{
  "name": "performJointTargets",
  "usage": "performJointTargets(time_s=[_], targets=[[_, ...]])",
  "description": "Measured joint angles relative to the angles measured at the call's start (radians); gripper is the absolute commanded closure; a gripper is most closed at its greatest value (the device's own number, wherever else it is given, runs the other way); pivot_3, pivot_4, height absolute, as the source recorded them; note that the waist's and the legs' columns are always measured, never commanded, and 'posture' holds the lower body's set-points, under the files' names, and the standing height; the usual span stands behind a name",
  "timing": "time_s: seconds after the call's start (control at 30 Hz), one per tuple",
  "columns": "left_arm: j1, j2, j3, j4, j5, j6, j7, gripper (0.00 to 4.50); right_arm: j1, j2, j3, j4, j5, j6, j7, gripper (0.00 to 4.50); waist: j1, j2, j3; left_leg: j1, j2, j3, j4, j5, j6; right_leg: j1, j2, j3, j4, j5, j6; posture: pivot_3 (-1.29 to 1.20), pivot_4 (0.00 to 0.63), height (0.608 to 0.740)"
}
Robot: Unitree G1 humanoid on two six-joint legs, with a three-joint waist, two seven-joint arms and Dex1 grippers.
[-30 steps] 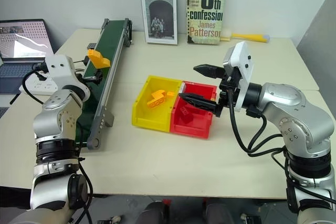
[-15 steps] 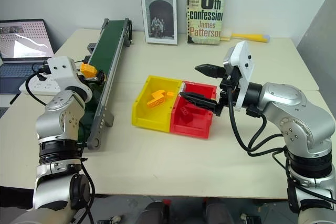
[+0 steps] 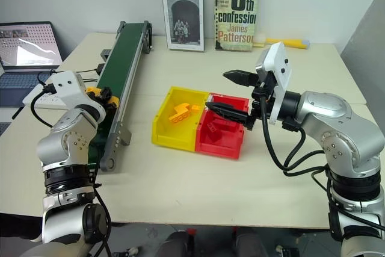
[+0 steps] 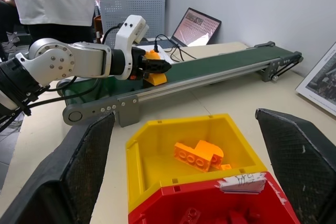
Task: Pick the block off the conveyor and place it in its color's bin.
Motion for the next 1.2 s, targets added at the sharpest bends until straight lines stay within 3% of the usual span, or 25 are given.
performJointTargets(time_s=[0.2, 0.47, 0.7, 0.8, 0.83, 1.2], targets=[[-0.007, 0.03, -0.039, -0.001, 0.008, 0.006, -0.051, 2.96, -0.003, -0.001, 0.0, 0.008, -0.003, 0.0, -0.002, 0.0, 0.0, 0.0, 0.0, 0.0, 0.0, 0.0, 0.0, 0.0, 0.0, 0.0, 0.0, 0.0, 0.0, 0.0, 0.0, 0.0, 0.15, 0.74], [-0.171, 0.105, -0.3, -0.053, -0.055, 0.078, -0.462, 2.96, 0.095, -0.098, -0.002, -0.057, -0.002, 0.032, -0.005, 0.0, 0.004, 0.0, 0.0, -0.002, -0.003, -0.004, -0.001, 0.0, 0.0, 0.003, 0.0, -0.006, -0.007, 0.0, 0.0, 0.0, 0.15, 0.74], [-0.178, 0.073, -0.487, -0.038, -0.056, 0.061, -0.669, 2.96, 0.185, -0.133, -0.003, -0.164, 0.011, 0.061, -0.019, 0.0, -0.007, 0.0, 0.0, -0.002, -0.001, -0.003, -0.002, 0.0, 0.0, 0.003, 0.002, -0.005, -0.007, 0.0, 0.0, 0.0, 0.15, 0.74], [-0.171, 0.078, -0.5, -0.011, -0.037, 0.039, -0.711, 2.96, 0.206, -0.142, -0.003, -0.197, 0.022, 0.075, -0.028, 0.0, -0.009, 0.0, 0.001, -0.002, -0.001, -0.003, -0.001, 0.0, 0.0, 0.003, 0.002, -0.005, -0.007, 0.0, 0.0, 0.0, 0.15, 0.74], [-0.17, 0.081, -0.501, -0.007, -0.033, 0.035, -0.718, 2.61, 0.206, -0.144, -0.003, -0.203, 0.028, 0.077, -0.032, 0.0, -0.008, 0.0, 0.001, -0.002, -0.001, -0.003, -0.001, 0.0, 0.0, 0.003, 0.002, -0.006, -0.007, 0.0, 0.0, 0.0, 0.15, 0.74], [-0.146, 0.089, -0.531, 0.016, 0.009, -0.006, -0.786, 0.43, 0.23, -0.145, -0.022, -0.239, 0.049, 0.089, -0.088, 0.0, -0.001, 0.0, 0.001, -0.002, -0.002, -0.006, -0.001, 0.0, 0.0, 0.004, 0.002, -0.008, -0.008, 0.0, 0.0, 0.0, 0.15, 0.74]])
